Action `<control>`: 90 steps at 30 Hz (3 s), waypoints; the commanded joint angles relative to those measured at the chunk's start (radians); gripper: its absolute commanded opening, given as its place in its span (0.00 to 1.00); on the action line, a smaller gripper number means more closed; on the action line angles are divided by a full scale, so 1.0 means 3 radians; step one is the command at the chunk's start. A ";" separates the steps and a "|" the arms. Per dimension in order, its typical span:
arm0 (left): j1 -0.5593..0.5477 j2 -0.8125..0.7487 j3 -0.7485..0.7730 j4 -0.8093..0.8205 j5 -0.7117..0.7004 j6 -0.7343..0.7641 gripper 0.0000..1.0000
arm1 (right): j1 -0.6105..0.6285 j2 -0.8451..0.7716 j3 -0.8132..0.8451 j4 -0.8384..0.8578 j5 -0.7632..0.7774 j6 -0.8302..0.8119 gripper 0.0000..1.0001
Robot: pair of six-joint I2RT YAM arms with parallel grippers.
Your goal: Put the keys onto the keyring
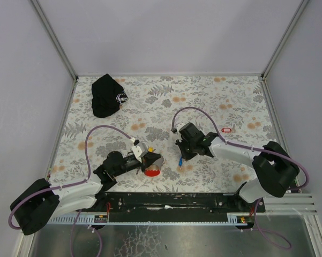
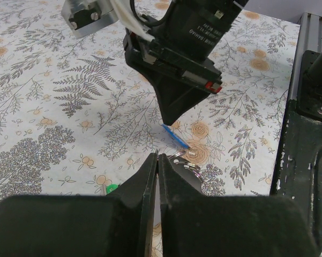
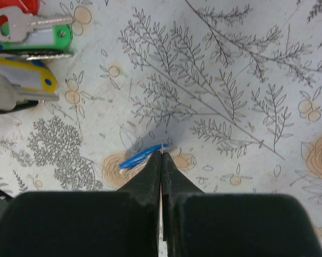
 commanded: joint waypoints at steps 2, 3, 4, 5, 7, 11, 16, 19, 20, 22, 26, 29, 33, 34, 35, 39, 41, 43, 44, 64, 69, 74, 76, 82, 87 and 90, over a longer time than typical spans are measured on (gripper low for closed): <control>0.0016 -0.0049 0.0031 0.0130 0.0034 0.0010 0.00 | -0.0059 0.0178 0.0149 0.0397 0.0066 -0.0121 0.00; 0.0016 -0.0048 0.0028 0.0132 0.0035 0.0010 0.00 | -0.0060 0.0220 0.0166 0.0445 0.0062 -0.0122 0.00; 0.0019 -0.0047 0.0027 0.0131 0.0038 0.0009 0.00 | -0.0063 0.0282 0.0179 0.0470 0.0052 -0.0123 0.00; 0.0021 -0.0047 0.0027 0.0128 0.0037 0.0010 0.00 | -0.0062 0.0324 0.0191 0.0496 0.0047 -0.0124 0.00; 0.0023 -0.0048 0.0028 0.0132 0.0033 0.0012 0.00 | -0.0063 0.0391 0.0209 0.0551 0.0031 -0.0123 0.00; 0.0028 -0.0049 0.0022 0.0141 0.0042 0.0014 0.00 | -0.0065 0.0368 0.0111 0.0714 0.0031 -0.0131 0.01; 0.0028 -0.0037 0.0026 0.0155 0.0063 0.0003 0.00 | -0.0070 0.0123 -0.0114 0.0944 -0.0060 -0.0213 0.13; 0.0031 -0.0032 0.0024 0.0167 0.0076 0.0004 0.00 | -0.0074 -0.0030 -0.0189 0.0983 -0.0113 -0.0321 0.25; 0.0033 -0.0030 0.0022 0.0164 0.0075 0.0000 0.00 | -0.0079 -0.0086 -0.0225 0.1007 -0.0137 -0.0367 0.28; 0.0034 -0.0029 0.0023 0.0177 0.0082 -0.0001 0.00 | -0.0109 -0.0208 -0.0306 0.1108 -0.0230 -0.0448 0.32; 0.0039 -0.0026 0.0012 0.0210 0.0131 -0.0004 0.00 | -0.0171 -0.0537 -0.0532 0.1450 -0.0659 -0.0798 0.33; 0.0056 -0.0041 -0.0002 0.0246 0.0195 -0.0018 0.00 | -0.0188 -0.0785 -0.0756 0.1832 -0.0993 -0.1101 0.31; 0.0074 -0.0041 -0.0019 0.0297 0.0293 -0.0044 0.00 | -0.0212 -0.0958 -0.1060 0.2452 -0.1607 -0.1413 0.29; 0.0077 -0.0035 -0.0018 0.0301 0.0307 -0.0046 0.00 | -0.0210 -0.0961 -0.1129 0.2639 -0.1725 -0.1471 0.27; 0.0083 -0.0031 -0.0015 0.0308 0.0324 -0.0048 0.00 | -0.0211 -0.0958 -0.1179 0.2783 -0.1828 -0.1535 0.27; 0.0090 -0.0030 -0.0014 0.0321 0.0370 -0.0059 0.00 | -0.0211 -0.0838 -0.1233 0.3087 -0.2109 -0.1835 0.25; 0.0095 -0.0027 -0.0010 0.0327 0.0386 -0.0063 0.00 | -0.0215 -0.0731 -0.1197 0.3164 -0.2227 -0.1910 0.25; 0.0099 -0.0015 -0.0014 0.0330 0.0402 -0.0067 0.00 | -0.0213 -0.0621 -0.1146 0.3265 -0.2339 -0.1929 0.25; 0.0096 -0.0010 -0.0007 0.0329 0.0406 -0.0068 0.00 | -0.0211 -0.0577 -0.1120 0.3283 -0.2395 -0.1945 0.24; 0.0114 0.0073 0.0017 0.0353 0.0468 -0.0080 0.00 | -0.0213 -0.0318 -0.0939 0.3271 -0.2831 -0.2018 0.20; 0.0115 0.0078 0.0017 0.0366 0.0486 -0.0086 0.00 | -0.0210 -0.0285 -0.0917 0.3266 -0.2877 -0.2011 0.21; 0.0115 0.0068 0.0011 0.0384 0.0492 -0.0096 0.00 | -0.0211 -0.0223 -0.0878 0.3263 -0.2966 -0.1998 0.20; 0.0115 0.0065 0.0006 0.0397 0.0496 -0.0098 0.00 | -0.0213 -0.0197 -0.0871 0.3249 -0.2992 -0.2006 0.19; 0.0120 0.0027 -0.0014 0.0405 0.0501 -0.0110 0.00 | -0.0210 -0.0197 -0.0785 0.2974 -0.2949 -0.2077 0.05; 0.0121 -0.0020 0.0024 0.0208 0.0445 -0.0099 0.04 | -0.0210 -0.0367 -0.0629 0.2425 -0.2762 -0.2288 0.00; 0.0122 -0.0071 0.0044 0.0050 0.0361 -0.0063 0.15 | -0.0179 -0.0454 -0.0459 0.1928 -0.2515 -0.2471 0.00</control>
